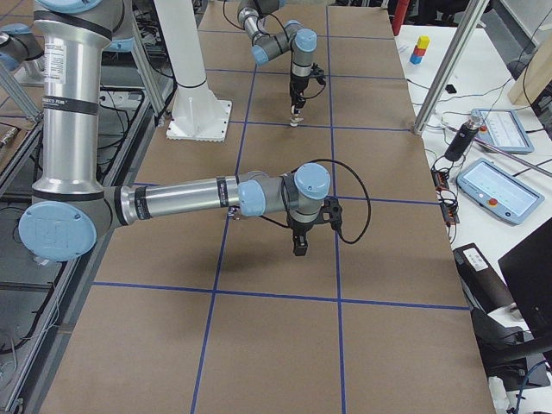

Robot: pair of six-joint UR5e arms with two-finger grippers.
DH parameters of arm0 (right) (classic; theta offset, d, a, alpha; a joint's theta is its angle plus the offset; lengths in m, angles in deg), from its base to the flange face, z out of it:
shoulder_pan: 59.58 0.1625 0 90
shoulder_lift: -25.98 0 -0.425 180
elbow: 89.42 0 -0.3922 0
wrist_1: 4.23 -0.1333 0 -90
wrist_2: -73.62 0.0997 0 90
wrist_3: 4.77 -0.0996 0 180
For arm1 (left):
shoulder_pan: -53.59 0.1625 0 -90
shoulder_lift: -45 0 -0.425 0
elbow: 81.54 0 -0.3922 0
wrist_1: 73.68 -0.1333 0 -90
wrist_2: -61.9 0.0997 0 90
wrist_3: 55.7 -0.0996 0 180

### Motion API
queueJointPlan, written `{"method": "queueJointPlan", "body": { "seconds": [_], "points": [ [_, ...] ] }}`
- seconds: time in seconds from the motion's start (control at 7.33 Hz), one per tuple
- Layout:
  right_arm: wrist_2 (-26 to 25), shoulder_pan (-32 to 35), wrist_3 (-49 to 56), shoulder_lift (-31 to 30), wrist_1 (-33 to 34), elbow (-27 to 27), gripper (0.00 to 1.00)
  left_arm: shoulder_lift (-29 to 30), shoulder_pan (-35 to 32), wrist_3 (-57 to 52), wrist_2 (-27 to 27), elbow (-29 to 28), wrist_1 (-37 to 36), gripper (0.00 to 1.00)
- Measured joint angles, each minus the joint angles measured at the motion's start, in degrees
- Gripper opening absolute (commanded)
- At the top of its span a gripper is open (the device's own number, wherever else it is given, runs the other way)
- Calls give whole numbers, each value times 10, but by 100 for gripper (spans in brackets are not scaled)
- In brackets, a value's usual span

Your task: Assemble PPR valve and pipe with both arms

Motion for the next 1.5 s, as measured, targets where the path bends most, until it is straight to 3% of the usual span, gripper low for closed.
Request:
{"method": "queueJointPlan", "body": {
  "seconds": [0.27,0.41,0.82,1.09,1.5],
  "points": [
    [-1,0,0,0,0,0,99,0,0,-1,1,0,5,68],
    [-1,0,0,0,0,0,99,0,0,-2,1,-1,7,74],
    [-1,-3,-6,2,0,0,99,0,1,-3,14,9,4,76],
    [-2,-24,-38,5,-18,-3,99,-26,-1,-3,15,63,-9,76],
    [-35,-137,-210,-6,-178,-14,99,-97,-8,-10,14,158,-17,77]
  ]
}}
